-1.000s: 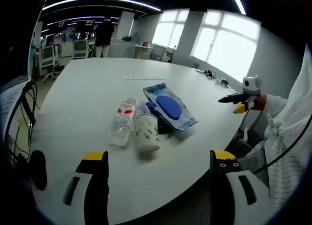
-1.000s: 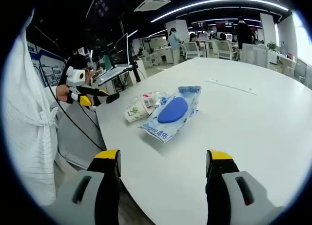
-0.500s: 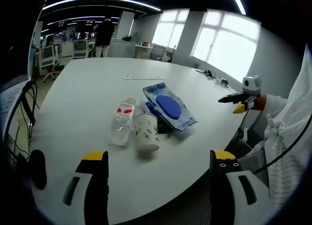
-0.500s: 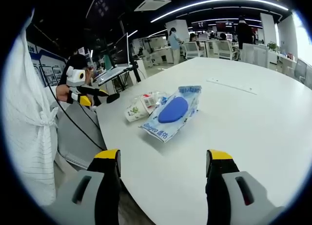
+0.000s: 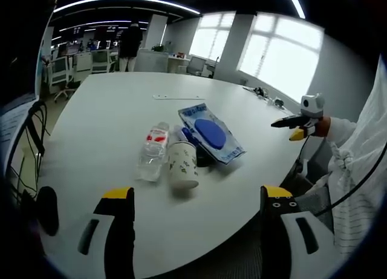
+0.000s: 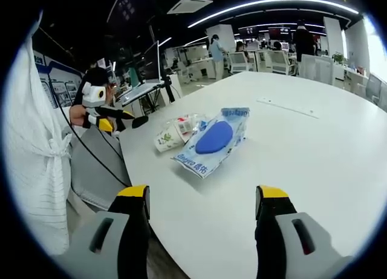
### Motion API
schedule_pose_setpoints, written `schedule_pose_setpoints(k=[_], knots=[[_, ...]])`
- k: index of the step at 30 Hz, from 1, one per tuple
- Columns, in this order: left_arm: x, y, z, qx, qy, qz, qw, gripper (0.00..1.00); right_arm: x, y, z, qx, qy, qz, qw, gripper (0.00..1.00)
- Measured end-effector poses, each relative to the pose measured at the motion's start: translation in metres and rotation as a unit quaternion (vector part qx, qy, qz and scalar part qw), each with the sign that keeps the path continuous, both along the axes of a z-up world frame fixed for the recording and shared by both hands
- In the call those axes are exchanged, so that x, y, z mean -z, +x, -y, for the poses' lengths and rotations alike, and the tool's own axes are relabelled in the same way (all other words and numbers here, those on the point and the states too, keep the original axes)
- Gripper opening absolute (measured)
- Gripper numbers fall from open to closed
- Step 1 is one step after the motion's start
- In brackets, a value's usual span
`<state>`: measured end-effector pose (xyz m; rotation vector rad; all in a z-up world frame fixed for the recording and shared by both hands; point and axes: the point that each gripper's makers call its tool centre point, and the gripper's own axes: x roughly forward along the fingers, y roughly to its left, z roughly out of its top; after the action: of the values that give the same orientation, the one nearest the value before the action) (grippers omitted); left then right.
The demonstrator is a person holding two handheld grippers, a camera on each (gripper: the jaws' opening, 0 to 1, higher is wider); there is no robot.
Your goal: Arrange the tabletop items into an orderly group along one side of the table until the central work area is clear of visible clutter.
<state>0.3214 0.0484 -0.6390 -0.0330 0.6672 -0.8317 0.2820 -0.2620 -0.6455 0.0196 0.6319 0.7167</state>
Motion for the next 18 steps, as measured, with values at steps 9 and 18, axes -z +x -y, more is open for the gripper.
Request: schedule_pose_setpoints(k=[9, 18], knots=[[-0.003, 0.002, -0.001, -0.002, 0.0, 0.003, 1.0, 0.88, -0.006, 0.003, -0.008, -0.008, -0.003, 0.0, 1.0, 0.7], [-0.005, 0.005, -0.001, -0.007, 0.0, 0.005, 1.0, 0.88, -0.009, 0.012, -0.012, -0.02, -0.007, 0.002, 0.9998, 0.7]])
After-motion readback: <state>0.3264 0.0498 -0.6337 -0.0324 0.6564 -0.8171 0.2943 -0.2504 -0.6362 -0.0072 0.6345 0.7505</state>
